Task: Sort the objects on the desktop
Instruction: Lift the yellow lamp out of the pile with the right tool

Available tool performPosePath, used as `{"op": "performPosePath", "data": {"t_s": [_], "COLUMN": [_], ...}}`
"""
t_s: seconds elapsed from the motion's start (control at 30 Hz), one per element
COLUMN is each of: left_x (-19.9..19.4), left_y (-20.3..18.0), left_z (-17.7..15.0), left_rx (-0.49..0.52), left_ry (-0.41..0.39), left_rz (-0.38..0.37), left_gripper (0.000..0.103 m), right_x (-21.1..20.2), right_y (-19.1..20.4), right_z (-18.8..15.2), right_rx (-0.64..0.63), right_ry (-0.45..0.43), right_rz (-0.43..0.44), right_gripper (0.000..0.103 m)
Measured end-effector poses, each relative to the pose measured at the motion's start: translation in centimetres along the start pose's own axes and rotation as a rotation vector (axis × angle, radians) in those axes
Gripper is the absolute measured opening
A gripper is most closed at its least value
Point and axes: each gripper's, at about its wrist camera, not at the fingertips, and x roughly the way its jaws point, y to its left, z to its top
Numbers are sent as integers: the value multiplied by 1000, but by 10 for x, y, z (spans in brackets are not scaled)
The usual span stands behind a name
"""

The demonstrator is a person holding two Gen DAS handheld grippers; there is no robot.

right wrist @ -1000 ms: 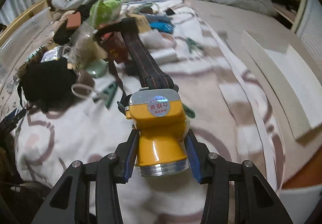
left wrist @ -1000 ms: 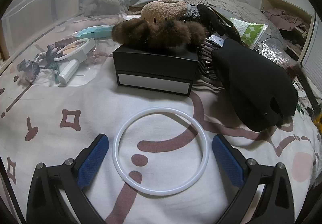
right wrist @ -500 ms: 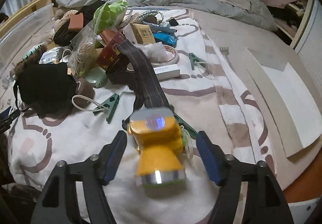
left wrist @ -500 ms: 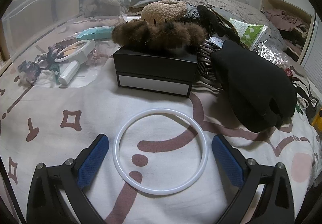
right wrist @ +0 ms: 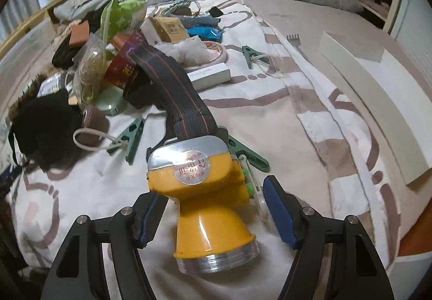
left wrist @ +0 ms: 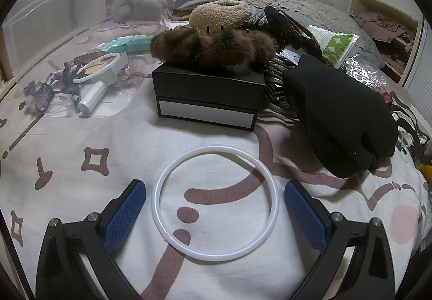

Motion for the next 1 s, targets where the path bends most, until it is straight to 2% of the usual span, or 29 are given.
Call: {"op": "performPosePath", "data": {"t_s": [0.07,0.17,0.43,0.57,0.67,0.77,1.0], "left_x": [0,-2,0,1,0,-1,-6], "left_y": [0,-1,-4,-10,-9,-7,-10], "left_z": [1,2,3,3,2,2,5], "left_rx": [-3,-6,20,71,85,82,97], "left_ry": [3,-3,2,9,11,9,5], "left_rz": [-1,3,23,59,60,60,65], "left_gripper": [103,102,102,96,93,85,85], "right_x": [2,5,4,0,-5,-10,-26], "right_y": [2,9,6,6,5,3,-2], "right_z": [0,-1,-2,-2,-3,-2,5], "right_rx": [3,-8,31,37,47,68,95], "right_ry": [-3,-13,-54,-64,-79,-99,-149], "right_rz": [20,15,18,27,35,39,30], "right_gripper": [57,55,54,53,53,53,53]}}
